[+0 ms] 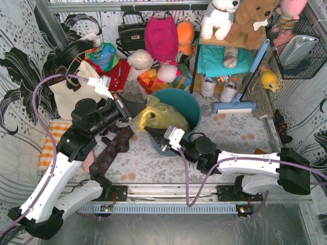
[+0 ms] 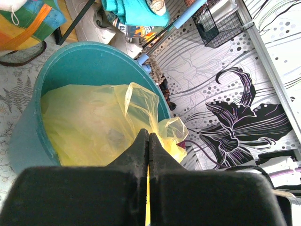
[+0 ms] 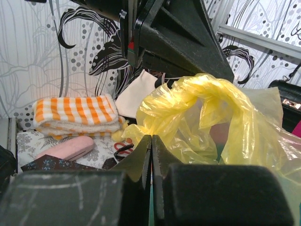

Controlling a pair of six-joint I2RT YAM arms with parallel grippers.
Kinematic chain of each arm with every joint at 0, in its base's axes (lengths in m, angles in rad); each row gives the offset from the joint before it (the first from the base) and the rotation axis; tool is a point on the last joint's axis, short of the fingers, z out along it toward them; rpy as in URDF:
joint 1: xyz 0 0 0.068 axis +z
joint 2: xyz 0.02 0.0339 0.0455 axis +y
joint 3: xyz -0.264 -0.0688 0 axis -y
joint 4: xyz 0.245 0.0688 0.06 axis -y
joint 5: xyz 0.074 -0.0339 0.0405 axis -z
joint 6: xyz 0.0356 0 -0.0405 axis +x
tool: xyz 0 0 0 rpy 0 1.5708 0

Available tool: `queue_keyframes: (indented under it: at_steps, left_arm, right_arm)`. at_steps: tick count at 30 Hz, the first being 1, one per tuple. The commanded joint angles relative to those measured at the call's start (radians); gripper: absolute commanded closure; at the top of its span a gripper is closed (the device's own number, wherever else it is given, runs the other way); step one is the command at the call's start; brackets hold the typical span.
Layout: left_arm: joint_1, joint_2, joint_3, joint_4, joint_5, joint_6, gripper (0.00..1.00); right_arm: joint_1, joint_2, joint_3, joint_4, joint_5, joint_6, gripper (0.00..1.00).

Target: Tie the trash bag

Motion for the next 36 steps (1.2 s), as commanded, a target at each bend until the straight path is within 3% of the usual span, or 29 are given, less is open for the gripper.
queue_keyframes:
  at_steps: [1,22,36]
  left_arm:
    - [-0.004,0.001,0.007,0.084,-0.001,-0.005,1.0]
    - [-0.003,0.083,0.106,0.129,-0.017,0.049,1.0]
    - [-0.004,0.112,0.115,0.136,-0.015,0.054,1.0]
  right_arm:
    - [0.003,-0.067,-0.002,-0.001,0.006,0.035,1.0]
    - [0.003,-0.329,-0.052,-0.465,-0.055,0.205,1.0]
    - [0.004,-0.457,-0.054,-0.608,-0.011,0.232,1.0]
